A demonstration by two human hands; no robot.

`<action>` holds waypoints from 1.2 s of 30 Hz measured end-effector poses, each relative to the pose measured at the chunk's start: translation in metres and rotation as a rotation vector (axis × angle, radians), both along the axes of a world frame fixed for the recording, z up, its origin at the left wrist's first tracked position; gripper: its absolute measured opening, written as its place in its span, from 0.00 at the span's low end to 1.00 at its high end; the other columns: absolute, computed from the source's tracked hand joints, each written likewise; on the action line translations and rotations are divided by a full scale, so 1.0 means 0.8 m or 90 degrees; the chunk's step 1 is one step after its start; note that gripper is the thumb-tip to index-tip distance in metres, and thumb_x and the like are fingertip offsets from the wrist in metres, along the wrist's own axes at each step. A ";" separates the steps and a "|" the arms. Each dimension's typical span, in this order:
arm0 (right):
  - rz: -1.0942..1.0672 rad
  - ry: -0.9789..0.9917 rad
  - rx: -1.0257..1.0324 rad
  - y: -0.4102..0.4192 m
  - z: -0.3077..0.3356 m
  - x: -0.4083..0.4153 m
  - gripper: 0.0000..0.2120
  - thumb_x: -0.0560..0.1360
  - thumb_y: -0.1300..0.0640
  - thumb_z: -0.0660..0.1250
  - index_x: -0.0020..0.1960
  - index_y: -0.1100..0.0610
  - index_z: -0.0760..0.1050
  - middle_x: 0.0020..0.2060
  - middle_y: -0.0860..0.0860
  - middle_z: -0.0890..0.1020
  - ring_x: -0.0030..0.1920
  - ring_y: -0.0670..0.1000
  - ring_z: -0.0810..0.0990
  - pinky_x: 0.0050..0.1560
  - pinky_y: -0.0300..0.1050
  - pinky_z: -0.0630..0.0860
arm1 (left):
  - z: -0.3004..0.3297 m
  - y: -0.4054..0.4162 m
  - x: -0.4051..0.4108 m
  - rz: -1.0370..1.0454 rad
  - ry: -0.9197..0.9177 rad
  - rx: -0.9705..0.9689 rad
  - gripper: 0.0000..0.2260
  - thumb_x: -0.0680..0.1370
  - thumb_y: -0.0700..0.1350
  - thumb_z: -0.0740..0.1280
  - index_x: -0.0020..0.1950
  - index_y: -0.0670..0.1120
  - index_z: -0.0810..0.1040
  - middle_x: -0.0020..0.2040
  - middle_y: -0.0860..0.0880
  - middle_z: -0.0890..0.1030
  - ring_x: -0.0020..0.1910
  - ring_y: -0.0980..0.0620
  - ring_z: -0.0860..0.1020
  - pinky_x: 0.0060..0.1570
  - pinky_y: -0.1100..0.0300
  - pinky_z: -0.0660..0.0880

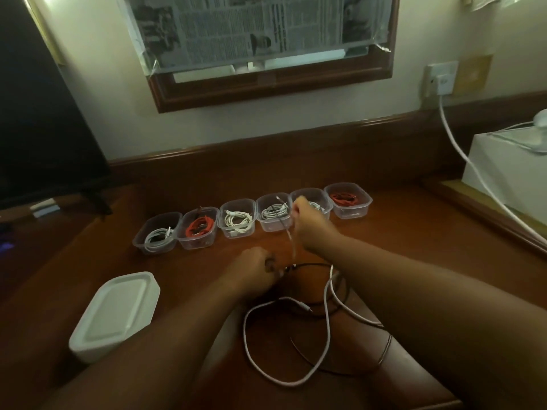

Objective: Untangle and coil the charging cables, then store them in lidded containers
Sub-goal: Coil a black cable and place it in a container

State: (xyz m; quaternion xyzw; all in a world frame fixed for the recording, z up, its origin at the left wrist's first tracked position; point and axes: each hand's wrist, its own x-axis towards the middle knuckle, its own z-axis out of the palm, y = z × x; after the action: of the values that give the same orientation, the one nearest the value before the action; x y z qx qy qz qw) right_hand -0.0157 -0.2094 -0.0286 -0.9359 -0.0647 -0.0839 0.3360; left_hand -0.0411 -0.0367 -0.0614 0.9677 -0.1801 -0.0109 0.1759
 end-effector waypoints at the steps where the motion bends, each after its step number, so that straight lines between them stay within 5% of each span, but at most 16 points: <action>1: 0.004 -0.022 0.074 -0.003 0.014 -0.004 0.03 0.82 0.62 0.56 0.53 0.57 0.67 0.44 0.55 0.76 0.41 0.50 0.73 0.39 0.43 0.72 | 0.004 -0.004 -0.003 0.021 -0.012 -0.072 0.07 0.78 0.46 0.68 0.53 0.45 0.80 0.49 0.48 0.81 0.47 0.49 0.78 0.44 0.59 0.75; 5: 0.061 0.004 0.406 -0.009 0.070 -0.023 0.07 0.85 0.60 0.52 0.50 0.55 0.67 0.36 0.53 0.76 0.35 0.48 0.74 0.35 0.39 0.74 | 0.029 -0.028 -0.009 0.103 0.052 -0.377 0.12 0.80 0.45 0.68 0.62 0.45 0.76 0.55 0.45 0.79 0.52 0.48 0.78 0.42 0.65 0.73; 11: 0.108 0.146 0.593 -0.014 0.130 -0.060 0.13 0.84 0.51 0.56 0.42 0.55 0.69 0.27 0.48 0.66 0.27 0.47 0.62 0.30 0.42 0.64 | 0.065 -0.051 -0.015 0.293 -0.040 -0.670 0.23 0.75 0.49 0.73 0.65 0.49 0.67 0.53 0.46 0.75 0.49 0.50 0.76 0.47 0.53 0.78; 15: 0.256 0.201 0.594 -0.025 0.142 -0.093 0.17 0.82 0.49 0.58 0.36 0.54 0.67 0.27 0.48 0.61 0.28 0.48 0.59 0.31 0.44 0.60 | 0.074 -0.045 -0.006 0.291 0.000 -0.630 0.22 0.79 0.52 0.68 0.70 0.51 0.65 0.62 0.46 0.73 0.60 0.44 0.75 0.57 0.48 0.78; 18: 0.244 0.179 0.563 -0.037 0.140 -0.106 0.16 0.81 0.52 0.61 0.36 0.54 0.67 0.27 0.48 0.63 0.28 0.47 0.61 0.32 0.43 0.62 | 0.094 -0.046 -0.009 0.248 0.014 -0.600 0.09 0.84 0.50 0.58 0.56 0.49 0.76 0.52 0.48 0.78 0.55 0.45 0.78 0.52 0.50 0.77; 21: 0.125 0.095 0.336 -0.046 0.131 -0.117 0.08 0.79 0.53 0.67 0.44 0.55 0.71 0.33 0.49 0.71 0.29 0.46 0.68 0.28 0.38 0.67 | 0.120 -0.049 -0.025 0.203 0.020 -0.606 0.15 0.86 0.49 0.53 0.49 0.45 0.75 0.49 0.42 0.79 0.40 0.48 0.79 0.38 0.56 0.76; 24: 0.064 0.111 0.092 -0.047 0.107 -0.132 0.14 0.76 0.51 0.71 0.56 0.53 0.70 0.44 0.51 0.76 0.36 0.47 0.74 0.29 0.36 0.70 | 0.151 -0.056 -0.053 0.119 -0.079 -0.605 0.15 0.86 0.49 0.53 0.50 0.45 0.77 0.47 0.39 0.80 0.38 0.48 0.79 0.37 0.58 0.76; 27: 0.105 0.182 0.178 -0.034 0.089 -0.147 0.24 0.75 0.48 0.71 0.67 0.50 0.67 0.48 0.55 0.78 0.39 0.50 0.76 0.32 0.40 0.72 | 0.184 -0.063 -0.083 -0.042 -0.120 -0.617 0.14 0.85 0.48 0.56 0.54 0.46 0.80 0.47 0.41 0.82 0.39 0.50 0.80 0.40 0.59 0.77; 30: 0.142 0.135 0.219 -0.015 0.086 -0.157 0.08 0.80 0.49 0.64 0.57 0.50 0.74 0.42 0.53 0.78 0.30 0.46 0.71 0.29 0.40 0.68 | 0.205 -0.066 -0.109 -0.155 -0.121 -0.660 0.11 0.85 0.46 0.59 0.58 0.46 0.80 0.48 0.42 0.84 0.41 0.51 0.80 0.40 0.63 0.76; 33: 0.080 0.065 0.286 -0.006 0.099 -0.161 0.11 0.84 0.52 0.56 0.50 0.54 0.75 0.40 0.53 0.78 0.30 0.46 0.71 0.27 0.38 0.67 | 0.195 -0.062 -0.114 -0.045 -0.163 -0.738 0.08 0.83 0.47 0.61 0.60 0.53 0.78 0.51 0.47 0.83 0.47 0.52 0.80 0.44 0.62 0.76; 36: 0.026 -0.006 0.390 -0.009 0.122 -0.162 0.12 0.85 0.55 0.55 0.52 0.59 0.75 0.45 0.57 0.80 0.33 0.46 0.74 0.27 0.36 0.69 | 0.156 -0.057 -0.118 0.069 -0.034 -0.690 0.13 0.84 0.45 0.61 0.68 0.47 0.73 0.50 0.48 0.80 0.45 0.52 0.78 0.40 0.62 0.74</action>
State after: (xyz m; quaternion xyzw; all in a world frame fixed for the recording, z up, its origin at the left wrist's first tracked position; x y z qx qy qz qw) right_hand -0.1452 -0.2163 0.0691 -0.7892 -0.0569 -0.0970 0.6038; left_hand -0.1354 -0.0820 0.0633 0.7461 -0.1142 0.1170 0.6454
